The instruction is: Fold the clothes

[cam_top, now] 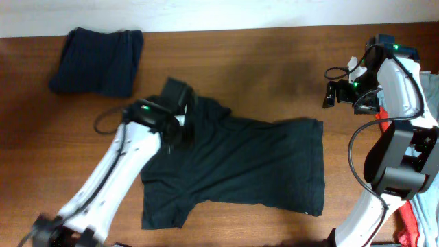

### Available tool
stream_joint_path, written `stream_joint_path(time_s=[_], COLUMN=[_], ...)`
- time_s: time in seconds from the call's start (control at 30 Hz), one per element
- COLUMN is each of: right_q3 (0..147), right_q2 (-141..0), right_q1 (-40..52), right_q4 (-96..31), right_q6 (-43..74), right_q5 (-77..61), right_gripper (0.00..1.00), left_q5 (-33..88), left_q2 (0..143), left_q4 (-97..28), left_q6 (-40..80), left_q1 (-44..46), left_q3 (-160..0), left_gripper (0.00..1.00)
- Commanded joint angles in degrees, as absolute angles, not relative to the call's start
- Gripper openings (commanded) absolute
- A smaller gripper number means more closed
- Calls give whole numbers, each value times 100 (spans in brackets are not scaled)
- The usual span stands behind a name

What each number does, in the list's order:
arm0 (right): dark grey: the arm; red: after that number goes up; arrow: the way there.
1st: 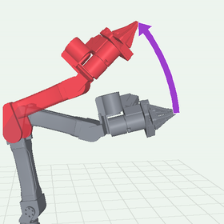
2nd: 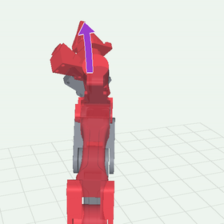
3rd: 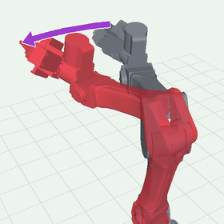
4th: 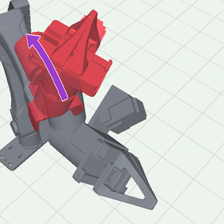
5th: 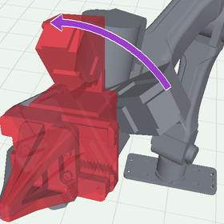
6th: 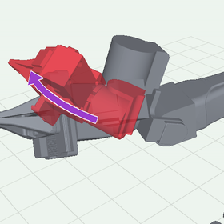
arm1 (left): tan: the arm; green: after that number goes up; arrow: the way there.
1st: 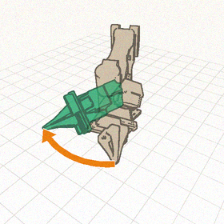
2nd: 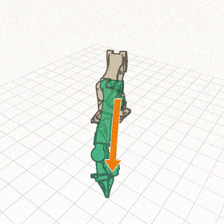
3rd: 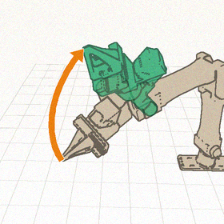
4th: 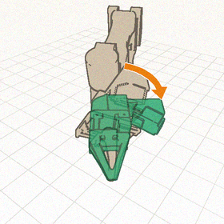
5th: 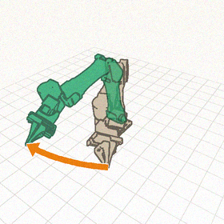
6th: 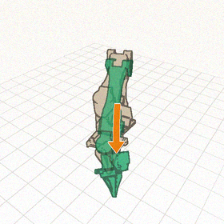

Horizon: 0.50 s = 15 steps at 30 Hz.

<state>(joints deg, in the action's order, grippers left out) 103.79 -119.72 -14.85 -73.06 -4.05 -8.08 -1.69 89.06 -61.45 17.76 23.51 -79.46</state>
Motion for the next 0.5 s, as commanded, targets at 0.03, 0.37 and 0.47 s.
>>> stream_joint_path(time_s=[0.03, 0.37, 0.47], right_q3=[10468, 10468, 10468], right_q2=[-11834, -11834, -11834], right_q1=[-1474, -1474, -1474], right_q4=[-7310, -7308, -7310], right_q6=[-405, -405, -405], right_q5=[-838, -838, -838], right_gripper=[99, 99, 99], left_q5=[-543, -950, -834], left_q2=[8816, 9518, 9942], left_q4=[-5389, -4517, -4340], left_q6=[1050, -1712, -2418], left_q1=[2357, 2272, 2139], left_q3=[-8471, -8468, -8468], left_gripper=[56, 49, 50])
